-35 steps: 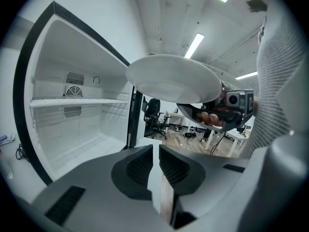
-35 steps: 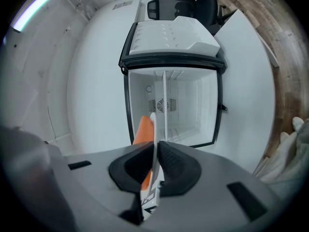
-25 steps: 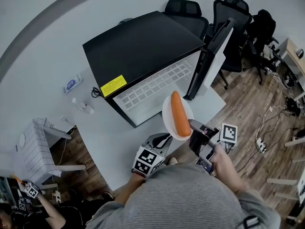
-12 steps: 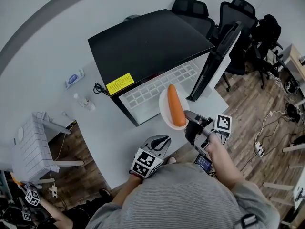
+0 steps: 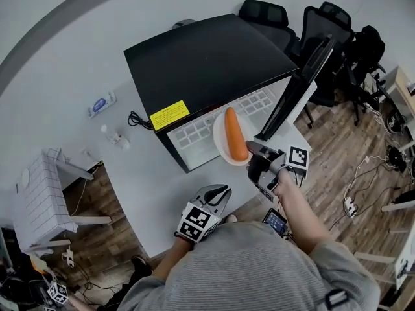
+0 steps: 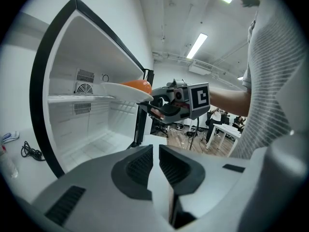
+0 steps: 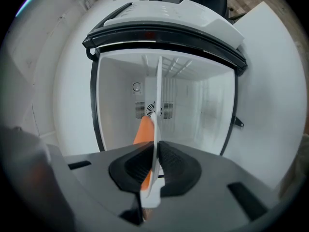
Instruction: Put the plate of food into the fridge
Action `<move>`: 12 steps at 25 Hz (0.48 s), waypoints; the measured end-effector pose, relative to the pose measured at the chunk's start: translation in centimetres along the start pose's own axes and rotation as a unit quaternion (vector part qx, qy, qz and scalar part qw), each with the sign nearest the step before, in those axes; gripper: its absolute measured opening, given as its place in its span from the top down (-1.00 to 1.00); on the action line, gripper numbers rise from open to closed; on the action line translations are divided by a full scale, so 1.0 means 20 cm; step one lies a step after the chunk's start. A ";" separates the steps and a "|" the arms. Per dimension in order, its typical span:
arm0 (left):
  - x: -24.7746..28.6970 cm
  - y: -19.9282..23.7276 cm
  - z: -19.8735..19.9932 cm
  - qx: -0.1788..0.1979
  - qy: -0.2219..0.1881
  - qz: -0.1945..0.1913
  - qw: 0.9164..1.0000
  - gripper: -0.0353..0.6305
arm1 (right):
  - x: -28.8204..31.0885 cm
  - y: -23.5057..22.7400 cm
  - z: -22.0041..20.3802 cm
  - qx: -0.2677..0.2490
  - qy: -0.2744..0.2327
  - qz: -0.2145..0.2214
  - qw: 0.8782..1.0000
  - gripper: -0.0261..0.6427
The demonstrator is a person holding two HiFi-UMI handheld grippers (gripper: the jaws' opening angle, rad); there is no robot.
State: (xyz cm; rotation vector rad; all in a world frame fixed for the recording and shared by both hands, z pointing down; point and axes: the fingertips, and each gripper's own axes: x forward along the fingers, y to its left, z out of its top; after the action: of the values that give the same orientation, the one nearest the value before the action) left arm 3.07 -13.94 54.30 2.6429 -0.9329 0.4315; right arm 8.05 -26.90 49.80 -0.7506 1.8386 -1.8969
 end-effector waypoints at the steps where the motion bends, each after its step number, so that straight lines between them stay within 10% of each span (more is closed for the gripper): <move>1: 0.00 0.00 0.00 0.000 0.000 0.000 1.000 0.76 | 0.01 0.00 0.00 -0.001 0.000 -0.002 1.000 0.83; 12: 0.03 0.02 0.01 -0.002 0.000 -0.004 1.000 0.76 | 0.17 0.03 0.04 -0.009 -0.009 -0.020 1.000 0.83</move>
State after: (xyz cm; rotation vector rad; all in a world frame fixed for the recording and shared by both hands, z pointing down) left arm 3.25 -14.54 54.42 2.6413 -0.9233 0.4260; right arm 5.89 -29.67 49.46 -0.8130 1.8453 -1.8940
